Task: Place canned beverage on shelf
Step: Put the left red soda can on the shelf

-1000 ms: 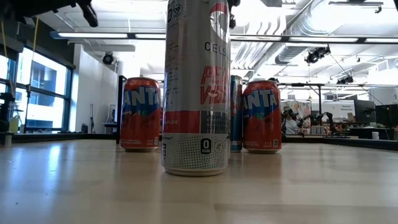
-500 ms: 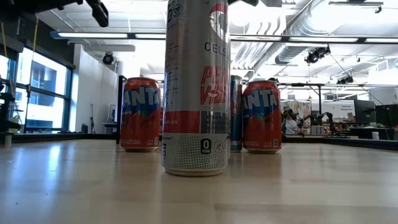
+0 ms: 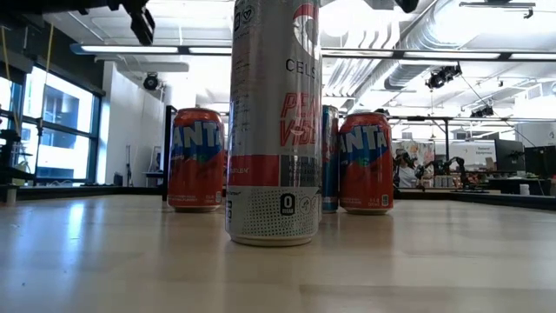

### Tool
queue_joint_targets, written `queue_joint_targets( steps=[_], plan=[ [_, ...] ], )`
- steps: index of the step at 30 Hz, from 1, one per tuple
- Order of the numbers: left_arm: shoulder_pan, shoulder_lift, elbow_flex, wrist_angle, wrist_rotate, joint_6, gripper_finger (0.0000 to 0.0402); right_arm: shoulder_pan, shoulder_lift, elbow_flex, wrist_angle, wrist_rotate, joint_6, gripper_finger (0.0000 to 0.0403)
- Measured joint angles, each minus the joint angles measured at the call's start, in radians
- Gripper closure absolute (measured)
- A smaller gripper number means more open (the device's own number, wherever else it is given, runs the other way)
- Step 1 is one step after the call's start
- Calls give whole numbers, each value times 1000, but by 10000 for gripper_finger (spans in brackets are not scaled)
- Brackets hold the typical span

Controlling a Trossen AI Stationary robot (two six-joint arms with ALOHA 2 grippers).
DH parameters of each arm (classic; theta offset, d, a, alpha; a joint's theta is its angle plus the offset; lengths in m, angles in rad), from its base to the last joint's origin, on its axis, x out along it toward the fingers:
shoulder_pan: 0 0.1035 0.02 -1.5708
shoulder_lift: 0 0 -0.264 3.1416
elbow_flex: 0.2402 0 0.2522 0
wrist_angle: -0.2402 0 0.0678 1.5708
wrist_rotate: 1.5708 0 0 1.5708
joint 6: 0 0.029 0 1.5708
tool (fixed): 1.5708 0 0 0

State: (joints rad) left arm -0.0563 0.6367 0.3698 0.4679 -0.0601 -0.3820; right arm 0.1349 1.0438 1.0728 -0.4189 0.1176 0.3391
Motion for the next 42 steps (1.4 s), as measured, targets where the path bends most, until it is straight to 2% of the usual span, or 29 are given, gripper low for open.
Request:
queue_joint_targets(
  steps=[4, 9, 16, 29, 34, 38, 42],
  plan=[
    [5, 38, 0, 24, -14, -73, 401, 1, -70, -108, 160, 6, -34, 403],
    [4, 65, 0, 78, -29, -112, 402, 1, -85, -176, 273, -13, -88, 403],
    [-12, 86, 0, 157, -58, -43, 402, 5, -85, -186, 346, -16, -90, 403],
    [-11, 86, 0, 158, -62, 9, 397, 5, -85, -186, 380, -15, -84, 402],
    [-11, 86, 1, 157, -83, 28, 347, 5, -85, -186, 379, -15, -83, 402],
    [-10, 91, 56, 93, -76, 19, 272, 5, -84, -186, 379, -15, -78, 402],
    [-10, 119, 157, -18, -22, 32, 191, 4, -84, -186, 379, -12, -78, 402]
  ],
)
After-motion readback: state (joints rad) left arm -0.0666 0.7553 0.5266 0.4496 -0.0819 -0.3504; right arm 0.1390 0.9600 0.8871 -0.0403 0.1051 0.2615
